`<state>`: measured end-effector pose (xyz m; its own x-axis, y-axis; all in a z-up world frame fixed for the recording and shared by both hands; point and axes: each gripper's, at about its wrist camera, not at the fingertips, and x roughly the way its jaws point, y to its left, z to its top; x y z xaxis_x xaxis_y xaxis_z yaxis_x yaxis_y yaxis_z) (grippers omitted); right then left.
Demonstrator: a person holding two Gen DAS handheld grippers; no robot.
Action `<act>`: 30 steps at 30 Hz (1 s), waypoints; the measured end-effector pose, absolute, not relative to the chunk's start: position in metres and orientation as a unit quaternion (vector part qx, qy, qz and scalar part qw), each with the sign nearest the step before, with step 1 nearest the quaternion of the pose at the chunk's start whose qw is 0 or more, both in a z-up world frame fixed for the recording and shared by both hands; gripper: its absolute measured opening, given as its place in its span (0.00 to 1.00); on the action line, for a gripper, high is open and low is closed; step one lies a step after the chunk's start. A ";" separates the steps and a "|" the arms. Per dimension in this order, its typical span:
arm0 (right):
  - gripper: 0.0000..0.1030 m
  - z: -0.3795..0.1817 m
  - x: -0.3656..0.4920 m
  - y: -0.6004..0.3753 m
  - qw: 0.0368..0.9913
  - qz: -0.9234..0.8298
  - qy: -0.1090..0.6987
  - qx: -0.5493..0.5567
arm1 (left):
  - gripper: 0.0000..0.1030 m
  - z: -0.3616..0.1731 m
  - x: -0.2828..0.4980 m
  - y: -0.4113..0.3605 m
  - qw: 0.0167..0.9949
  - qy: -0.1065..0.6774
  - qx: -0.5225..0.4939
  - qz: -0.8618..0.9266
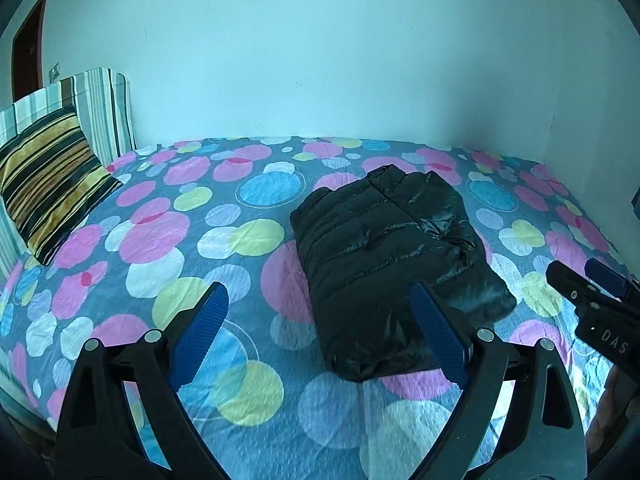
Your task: Fold large clothes
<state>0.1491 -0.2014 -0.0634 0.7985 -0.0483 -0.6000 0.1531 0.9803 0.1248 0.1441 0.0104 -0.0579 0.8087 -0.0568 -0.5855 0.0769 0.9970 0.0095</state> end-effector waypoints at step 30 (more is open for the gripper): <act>0.79 -0.044 0.112 -0.178 0.956 -0.041 0.283 0.067 | 0.96 -0.039 0.108 0.003 0.960 0.278 0.011 -0.025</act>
<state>0.1122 -0.1776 -0.0444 0.8368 -0.0406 -0.5460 0.1165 0.9876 0.1052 0.1077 0.0029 -0.0391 0.8444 -0.0407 -0.5342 0.0534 0.9985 0.0083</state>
